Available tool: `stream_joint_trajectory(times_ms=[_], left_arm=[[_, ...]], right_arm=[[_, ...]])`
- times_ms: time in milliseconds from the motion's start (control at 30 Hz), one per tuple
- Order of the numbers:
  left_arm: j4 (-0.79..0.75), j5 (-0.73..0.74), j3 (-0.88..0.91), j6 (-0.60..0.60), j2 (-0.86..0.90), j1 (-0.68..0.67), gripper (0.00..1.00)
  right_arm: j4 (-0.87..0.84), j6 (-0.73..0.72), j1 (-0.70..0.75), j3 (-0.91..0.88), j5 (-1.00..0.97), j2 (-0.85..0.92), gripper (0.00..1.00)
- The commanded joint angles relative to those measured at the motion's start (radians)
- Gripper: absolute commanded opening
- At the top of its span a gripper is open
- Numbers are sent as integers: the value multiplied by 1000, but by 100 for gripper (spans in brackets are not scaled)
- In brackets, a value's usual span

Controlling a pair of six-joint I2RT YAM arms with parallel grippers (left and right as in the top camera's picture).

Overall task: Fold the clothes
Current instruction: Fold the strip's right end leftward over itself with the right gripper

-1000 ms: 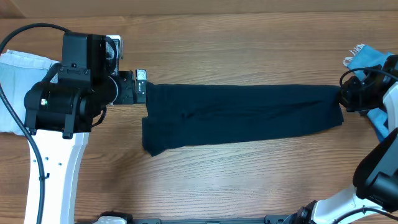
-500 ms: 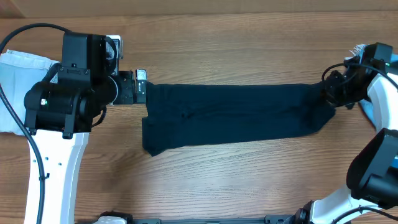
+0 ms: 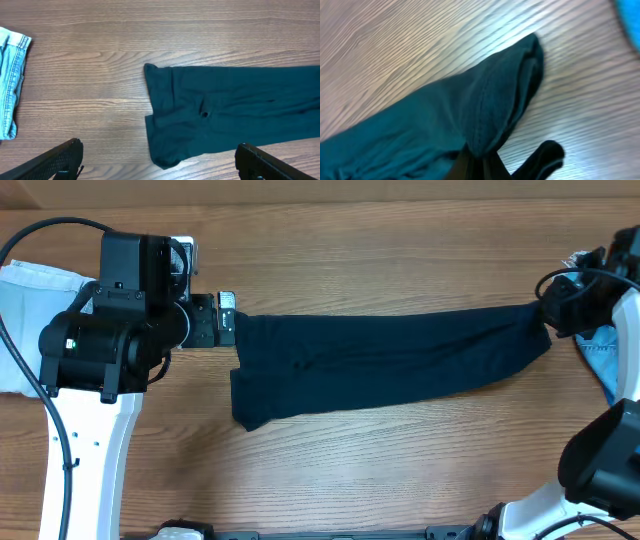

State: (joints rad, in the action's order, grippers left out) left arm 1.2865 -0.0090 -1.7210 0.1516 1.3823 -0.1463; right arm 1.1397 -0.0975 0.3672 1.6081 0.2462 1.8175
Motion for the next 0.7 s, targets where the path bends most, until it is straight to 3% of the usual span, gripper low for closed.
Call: stream_joint_trajectory(times_ms=[0,433,667], left_arm=[[-4,-9,-2,13,3,2,100],[-4,-9,-2,13,3,2,100],[-4,-9,-2,13,3,2,100]], right_arm=[[0,24,-87,30,24,-36,4],[71,-37,-479,29,-23,-36,4],[70,-108,-610,28,-45,-35,4]])
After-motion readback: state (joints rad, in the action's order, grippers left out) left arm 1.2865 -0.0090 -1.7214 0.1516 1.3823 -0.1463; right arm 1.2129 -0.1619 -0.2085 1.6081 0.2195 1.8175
